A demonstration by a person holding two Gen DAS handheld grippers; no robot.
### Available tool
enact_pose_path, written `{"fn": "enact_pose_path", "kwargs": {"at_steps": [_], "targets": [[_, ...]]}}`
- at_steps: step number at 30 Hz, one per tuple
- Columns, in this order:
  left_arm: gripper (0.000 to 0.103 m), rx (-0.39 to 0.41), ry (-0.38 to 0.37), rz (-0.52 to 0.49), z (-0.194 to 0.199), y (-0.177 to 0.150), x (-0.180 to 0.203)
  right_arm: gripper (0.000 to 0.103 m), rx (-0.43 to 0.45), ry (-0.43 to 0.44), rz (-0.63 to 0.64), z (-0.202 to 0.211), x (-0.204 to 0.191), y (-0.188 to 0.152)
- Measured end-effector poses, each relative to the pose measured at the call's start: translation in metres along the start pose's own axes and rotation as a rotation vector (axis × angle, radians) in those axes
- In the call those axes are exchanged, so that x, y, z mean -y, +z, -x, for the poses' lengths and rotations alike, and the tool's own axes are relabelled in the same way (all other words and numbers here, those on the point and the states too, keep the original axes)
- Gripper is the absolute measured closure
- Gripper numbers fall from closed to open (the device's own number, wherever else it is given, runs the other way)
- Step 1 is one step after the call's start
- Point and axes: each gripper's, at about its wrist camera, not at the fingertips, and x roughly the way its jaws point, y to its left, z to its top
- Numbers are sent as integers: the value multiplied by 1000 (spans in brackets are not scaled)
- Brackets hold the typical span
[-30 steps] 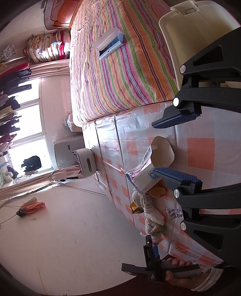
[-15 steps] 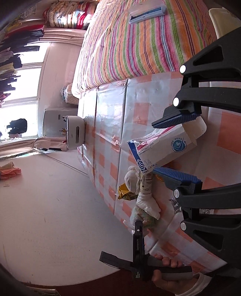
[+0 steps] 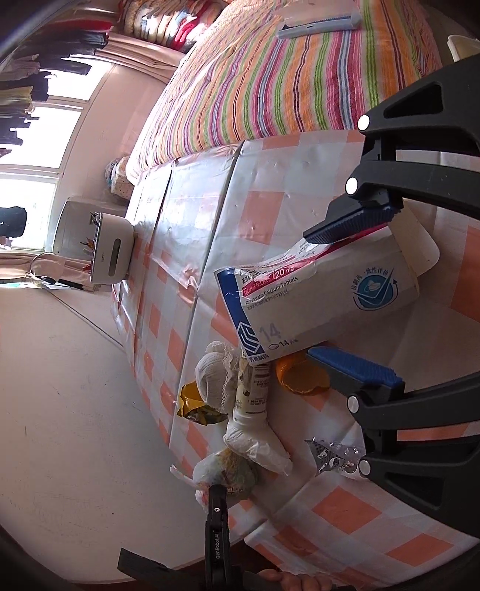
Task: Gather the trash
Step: 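Grasp the white milk carton with the right gripper while the left grasps the plastic bags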
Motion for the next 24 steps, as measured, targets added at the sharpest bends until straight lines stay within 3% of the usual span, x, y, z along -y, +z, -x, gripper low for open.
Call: {"fn": "enact_pose_path", "kwargs": {"at_steps": [15,20,24], "targets": [[65,95,-57,-52,48,-19,21,45,-68,-96,68,-25,-3,-9],[65,111,-81,-79,57,-26,34,58,-48,-85,40,-17,0,-9],[65,120,-92,-99,60,-31,43,62,-16,-60,7,-7,3,-9]]}}
